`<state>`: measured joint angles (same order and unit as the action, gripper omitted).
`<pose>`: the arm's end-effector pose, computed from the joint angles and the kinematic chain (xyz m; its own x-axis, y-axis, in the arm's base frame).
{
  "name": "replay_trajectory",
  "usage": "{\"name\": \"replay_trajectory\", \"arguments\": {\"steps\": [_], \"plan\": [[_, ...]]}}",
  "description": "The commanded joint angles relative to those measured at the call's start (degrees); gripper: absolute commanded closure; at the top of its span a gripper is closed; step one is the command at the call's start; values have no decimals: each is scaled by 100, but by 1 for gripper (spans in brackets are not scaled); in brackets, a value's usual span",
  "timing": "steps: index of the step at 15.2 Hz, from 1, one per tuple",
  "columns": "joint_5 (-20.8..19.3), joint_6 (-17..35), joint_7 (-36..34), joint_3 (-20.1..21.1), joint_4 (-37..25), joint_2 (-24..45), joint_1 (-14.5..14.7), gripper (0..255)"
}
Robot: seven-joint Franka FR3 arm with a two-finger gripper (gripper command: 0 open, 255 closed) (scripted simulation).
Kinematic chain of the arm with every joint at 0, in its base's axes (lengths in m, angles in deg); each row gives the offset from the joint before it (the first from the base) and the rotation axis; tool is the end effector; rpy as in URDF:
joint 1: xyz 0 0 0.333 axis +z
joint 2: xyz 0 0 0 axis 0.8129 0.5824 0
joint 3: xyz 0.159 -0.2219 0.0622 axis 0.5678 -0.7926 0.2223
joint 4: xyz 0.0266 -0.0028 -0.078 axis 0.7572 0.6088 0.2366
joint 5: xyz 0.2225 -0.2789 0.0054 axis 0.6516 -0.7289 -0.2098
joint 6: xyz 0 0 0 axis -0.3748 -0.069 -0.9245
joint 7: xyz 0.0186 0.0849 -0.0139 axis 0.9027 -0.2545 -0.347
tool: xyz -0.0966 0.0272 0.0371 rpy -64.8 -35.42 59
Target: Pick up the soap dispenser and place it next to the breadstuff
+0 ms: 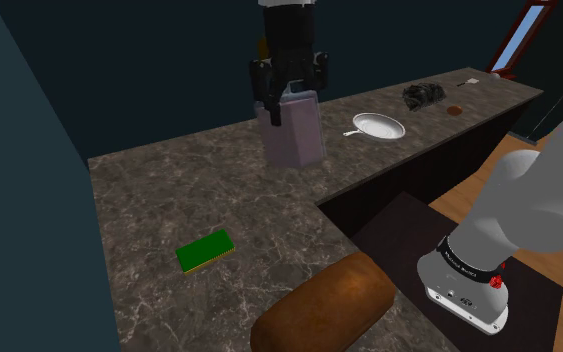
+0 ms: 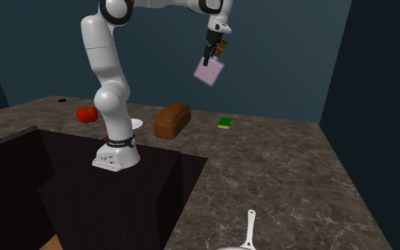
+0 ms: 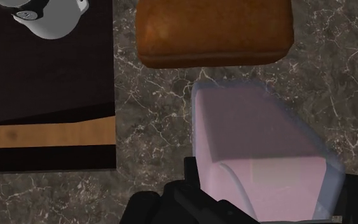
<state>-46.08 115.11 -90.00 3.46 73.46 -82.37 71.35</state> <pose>0.3766 0.2921 0.5554 0.9590 -0.1296 -0.2521 -0.1315 -0.9913 0.0094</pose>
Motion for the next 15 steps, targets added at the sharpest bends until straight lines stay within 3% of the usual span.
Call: {"name": "replay_trajectory", "arguments": {"steps": [1,8,15], "plan": [[36,16,-301,156,-141,108,127,255],[-43,114,-1308,665,-881,804,603,255],[-16,658,-1190,657,-247,719,599,255]]}}
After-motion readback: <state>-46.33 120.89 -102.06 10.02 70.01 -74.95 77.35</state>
